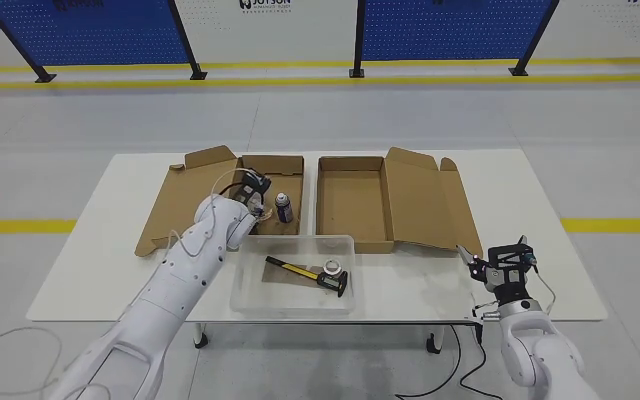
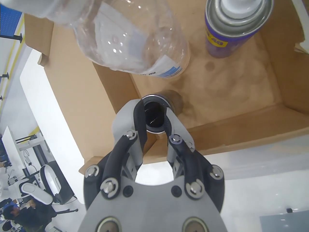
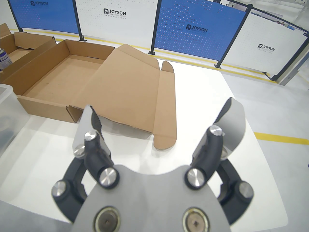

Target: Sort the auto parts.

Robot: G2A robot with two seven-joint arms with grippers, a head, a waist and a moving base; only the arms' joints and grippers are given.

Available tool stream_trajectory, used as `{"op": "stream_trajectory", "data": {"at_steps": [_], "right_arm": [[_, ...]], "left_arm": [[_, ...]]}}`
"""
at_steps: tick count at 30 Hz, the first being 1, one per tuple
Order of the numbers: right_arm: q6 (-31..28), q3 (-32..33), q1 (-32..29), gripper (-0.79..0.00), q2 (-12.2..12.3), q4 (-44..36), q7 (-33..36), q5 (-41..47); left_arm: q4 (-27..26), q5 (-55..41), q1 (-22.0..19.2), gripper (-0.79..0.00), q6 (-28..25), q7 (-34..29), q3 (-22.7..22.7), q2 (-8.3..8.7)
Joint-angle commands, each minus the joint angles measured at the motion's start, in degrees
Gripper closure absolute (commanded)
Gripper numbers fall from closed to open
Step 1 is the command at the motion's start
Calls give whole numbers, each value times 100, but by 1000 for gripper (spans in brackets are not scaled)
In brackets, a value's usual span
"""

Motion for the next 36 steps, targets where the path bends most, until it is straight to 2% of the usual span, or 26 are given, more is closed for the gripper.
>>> {"op": "stream_trajectory", "data": {"at_steps": [1,5,8,14,20,23,26,27,28,29,36], "right_arm": [[0,0,0,-785,0,0,0,0],[0,0,0,-785,0,0,0,0],[0,0,0,-785,0,0,0,0],[0,0,0,-785,0,0,0,0],[0,0,0,-785,0,0,0,0],[0,0,0,-785,0,0,0,0],[0,0,0,-785,0,0,0,0],[0,0,0,-785,0,0,0,0],[0,0,0,-785,0,0,0,0],[0,0,0,-785,0,0,0,0],[0,0,0,-785,0,0,0,0]], "left_arm": [[-171,42,60,-157,38,-2,-92,24],[-769,121,299,-166,153,34,-420,112],[-1431,121,657,-163,255,197,-779,203],[-2954,288,1771,-200,477,827,-1601,395],[-3948,568,2813,-237,781,1449,-2341,513],[-4328,791,3275,-354,1036,1655,-2643,544],[-4632,871,3683,-376,1270,1889,-2916,557],[-4684,839,3768,-425,1325,1933,-2989,557],[-4750,806,3891,-696,1379,1988,-3099,560],[-4821,772,4039,-782,1448,2064,-3249,563],[-5029,398,4483,-785,1346,2080,-3805,569]]}}
